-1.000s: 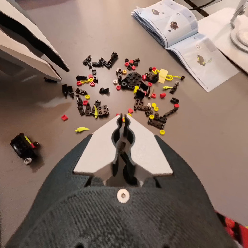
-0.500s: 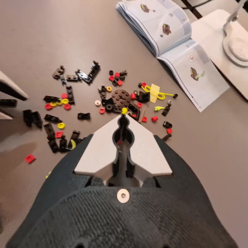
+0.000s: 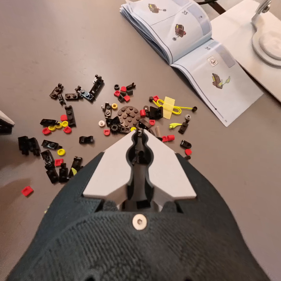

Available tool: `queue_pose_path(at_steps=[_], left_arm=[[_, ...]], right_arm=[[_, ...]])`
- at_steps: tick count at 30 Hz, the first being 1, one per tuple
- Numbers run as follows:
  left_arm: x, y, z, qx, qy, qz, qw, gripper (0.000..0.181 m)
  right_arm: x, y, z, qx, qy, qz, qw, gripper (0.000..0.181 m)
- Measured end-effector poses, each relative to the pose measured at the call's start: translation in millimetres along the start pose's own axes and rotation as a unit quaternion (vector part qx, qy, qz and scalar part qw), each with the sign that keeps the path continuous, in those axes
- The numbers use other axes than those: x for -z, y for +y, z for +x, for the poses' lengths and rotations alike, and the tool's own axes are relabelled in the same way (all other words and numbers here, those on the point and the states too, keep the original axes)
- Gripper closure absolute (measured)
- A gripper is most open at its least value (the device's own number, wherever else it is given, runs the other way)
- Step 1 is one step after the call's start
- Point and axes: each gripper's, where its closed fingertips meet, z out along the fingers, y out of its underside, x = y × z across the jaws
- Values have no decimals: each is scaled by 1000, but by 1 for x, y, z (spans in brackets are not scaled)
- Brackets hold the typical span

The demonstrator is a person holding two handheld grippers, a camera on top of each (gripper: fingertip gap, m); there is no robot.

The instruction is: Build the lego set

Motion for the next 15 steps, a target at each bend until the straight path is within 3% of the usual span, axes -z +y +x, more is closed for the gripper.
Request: queue_pose_path(at_steps=[1,6,15], left_arm=[[0,0,0,1,0,0,1000,160],[0,0,-2,5,1,0,1000,160],[-1,1,-3,12,5,-3,1000,160]], right_arm=[[0,0,1,-4,-2,0,1000,178],[0,2,-4,-19,-23,-2,1000,172],[-3,4,-1,-27,-26,-4,999,176]])
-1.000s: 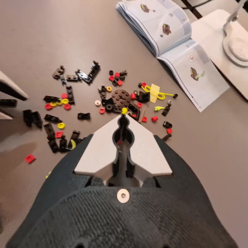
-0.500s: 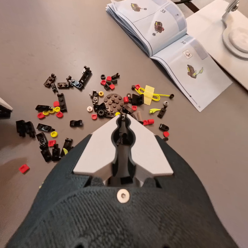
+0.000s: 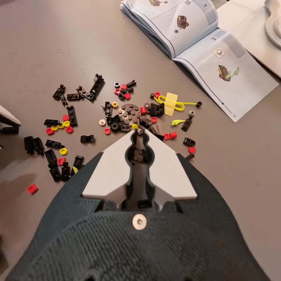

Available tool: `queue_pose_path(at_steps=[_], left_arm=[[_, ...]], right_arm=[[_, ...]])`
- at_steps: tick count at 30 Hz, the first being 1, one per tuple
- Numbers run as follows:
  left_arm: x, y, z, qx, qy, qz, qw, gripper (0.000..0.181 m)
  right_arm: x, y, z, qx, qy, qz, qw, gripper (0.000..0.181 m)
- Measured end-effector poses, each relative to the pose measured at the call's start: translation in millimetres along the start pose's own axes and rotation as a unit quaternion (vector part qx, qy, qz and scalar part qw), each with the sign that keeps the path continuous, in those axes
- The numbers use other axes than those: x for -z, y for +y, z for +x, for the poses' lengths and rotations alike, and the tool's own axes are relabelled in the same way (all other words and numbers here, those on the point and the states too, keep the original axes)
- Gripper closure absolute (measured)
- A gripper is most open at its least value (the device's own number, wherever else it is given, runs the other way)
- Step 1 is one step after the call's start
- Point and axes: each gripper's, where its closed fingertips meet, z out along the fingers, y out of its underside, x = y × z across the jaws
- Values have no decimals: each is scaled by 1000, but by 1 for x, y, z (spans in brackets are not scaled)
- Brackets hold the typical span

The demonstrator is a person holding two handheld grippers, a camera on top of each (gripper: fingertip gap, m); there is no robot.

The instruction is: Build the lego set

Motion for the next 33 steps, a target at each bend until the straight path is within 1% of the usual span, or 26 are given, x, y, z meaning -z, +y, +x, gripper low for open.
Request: queue_pose_path(at_steps=[2,4,6,7,8,9,11,13,14,18,19,21,22,23,24,25,27,28,29,30,31,33], left_arm=[[0,0,0,1,0,0,1000,160],[0,0,0,1,1,0,1000,160],[0,-1,0,-1,2,2,1000,160],[0,-1,1,-2,2,3,1000,160],[0,-1,1,-3,1,5,1000,160],[0,-1,1,-4,1,5,1000,160],[-1,-1,2,-7,2,4,1000,160],[-2,0,4,-11,3,3,1000,160],[-3,0,6,-14,5,4,1000,160],[-5,-1,18,-27,23,7,999,159],[-5,-1,22,-30,29,7,999,159],[-6,1,29,-34,44,5,998,158],[-7,2,34,-34,53,2,998,158],[-7,4,38,-33,62,-2,998,157],[-7,6,44,-32,72,-7,997,157],[-8,9,49,-30,82,-13,996,156],[-8,15,59,-29,95,-27,995,154],[-9,19,63,-30,99,-33,994,153],[-10,22,68,-32,103,-40,993,152],[-12,25,72,-33,106,-46,993,151],[-13,29,76,-34,108,-51,992,150],[-15,36,81,-36,110,-60,991,148]], right_arm=[[2,-2,0,-1,-4,5,1000,177],[10,-13,-6,-10,-27,33,999,176],[26,-28,-20,-34,-81,77,993,177],[38,-37,-30,-55,-123,105,985,176],[52,-47,-41,-83,-176,134,972,176],[68,-56,-52,-118,-232,162,952,177],[101,-72,-65,-195,-339,207,897,177],[126,-81,-69,-260,-413,234,841,177],[135,-82,-71,-280,-438,242,819,177],[159,-77,-79,-319,-490,254,771,177],[164,-75,-80,-327,-498,256,761,177],[171,-69,-82,-336,-503,257,754,177],[172,-64,-83,-334,-499,253,758,177],[171,-55,-86,-323,-487,244,774,177],[165,-43,-89,-303,-462,226,803,177],[157,-27,-91,-273,-425,200,839,177],[138,12,-94,-180,-325,138,918,177],[132,31,-93,-121,-271,109,949,177],[127,47,-91,-60,-217,83,971,176],[124,60,-87,-1,-164,62,985,176],[123,68,-85,53,-123,48,990,176],[122,76,-87,120,-84,31,989,176]])
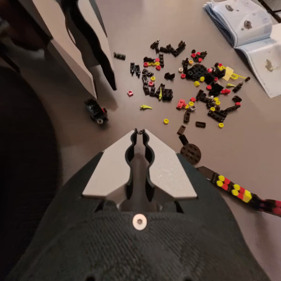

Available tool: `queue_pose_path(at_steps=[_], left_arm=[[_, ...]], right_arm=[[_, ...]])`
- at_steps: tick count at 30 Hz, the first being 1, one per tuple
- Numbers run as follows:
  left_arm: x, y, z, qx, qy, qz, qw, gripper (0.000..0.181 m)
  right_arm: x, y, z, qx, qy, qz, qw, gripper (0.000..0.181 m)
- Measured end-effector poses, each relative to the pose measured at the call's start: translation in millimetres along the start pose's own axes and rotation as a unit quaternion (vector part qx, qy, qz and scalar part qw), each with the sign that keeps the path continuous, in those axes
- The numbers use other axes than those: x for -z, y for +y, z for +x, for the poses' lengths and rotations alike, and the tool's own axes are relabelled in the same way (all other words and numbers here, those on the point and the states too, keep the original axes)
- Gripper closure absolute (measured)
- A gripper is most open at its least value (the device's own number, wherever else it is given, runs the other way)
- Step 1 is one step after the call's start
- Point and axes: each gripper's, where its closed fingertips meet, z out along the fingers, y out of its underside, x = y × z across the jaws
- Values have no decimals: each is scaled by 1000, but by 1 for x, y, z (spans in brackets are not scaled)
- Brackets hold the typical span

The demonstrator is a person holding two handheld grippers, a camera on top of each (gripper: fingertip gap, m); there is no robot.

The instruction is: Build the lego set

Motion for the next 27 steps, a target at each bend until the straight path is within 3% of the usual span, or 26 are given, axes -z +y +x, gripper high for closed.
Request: queue_pose_path(at_steps=[5,14,27], left_arm=[[-6,12,7,-34,-14,-18,999,147],[-19,16,9,-74,-23,-40,996,147],[-18,18,5,-66,-21,-43,997,148]], right_arm=[[-9,14,-7,46,-8,-40,998,176],[-13,18,-17,34,-48,-44,997,175],[-3,13,-13,-17,-79,-20,997,171]])
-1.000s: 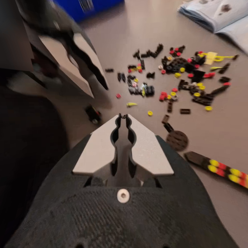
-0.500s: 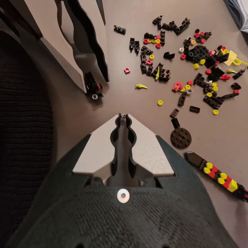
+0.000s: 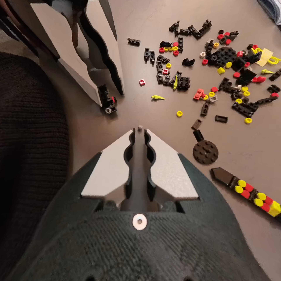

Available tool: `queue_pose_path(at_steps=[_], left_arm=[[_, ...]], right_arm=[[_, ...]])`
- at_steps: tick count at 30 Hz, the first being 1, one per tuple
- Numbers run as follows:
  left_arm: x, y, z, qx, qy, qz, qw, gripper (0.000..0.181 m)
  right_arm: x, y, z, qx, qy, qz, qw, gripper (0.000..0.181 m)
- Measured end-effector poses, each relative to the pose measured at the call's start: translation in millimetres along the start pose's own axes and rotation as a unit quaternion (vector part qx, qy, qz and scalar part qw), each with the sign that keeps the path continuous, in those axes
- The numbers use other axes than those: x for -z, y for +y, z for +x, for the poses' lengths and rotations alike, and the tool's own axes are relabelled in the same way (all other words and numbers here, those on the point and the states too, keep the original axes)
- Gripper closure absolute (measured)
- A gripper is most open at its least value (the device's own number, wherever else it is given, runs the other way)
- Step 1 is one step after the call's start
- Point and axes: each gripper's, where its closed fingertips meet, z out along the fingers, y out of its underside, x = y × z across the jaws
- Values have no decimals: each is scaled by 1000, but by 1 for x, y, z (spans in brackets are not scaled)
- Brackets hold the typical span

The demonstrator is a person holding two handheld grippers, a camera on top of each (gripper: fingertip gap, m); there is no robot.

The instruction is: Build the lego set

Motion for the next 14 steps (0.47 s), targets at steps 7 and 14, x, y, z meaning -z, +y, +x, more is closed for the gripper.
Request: queue_pose_path(at_steps=[7,14], left_arm=[[-1,0,0,2,3,-1,1000,148],[0,-1,2,3,8,2,1000,148]], right_arm=[[-10,-1,-1,11,13,-12,1000,171],[-20,-1,7,-16,25,-23,999,168]])
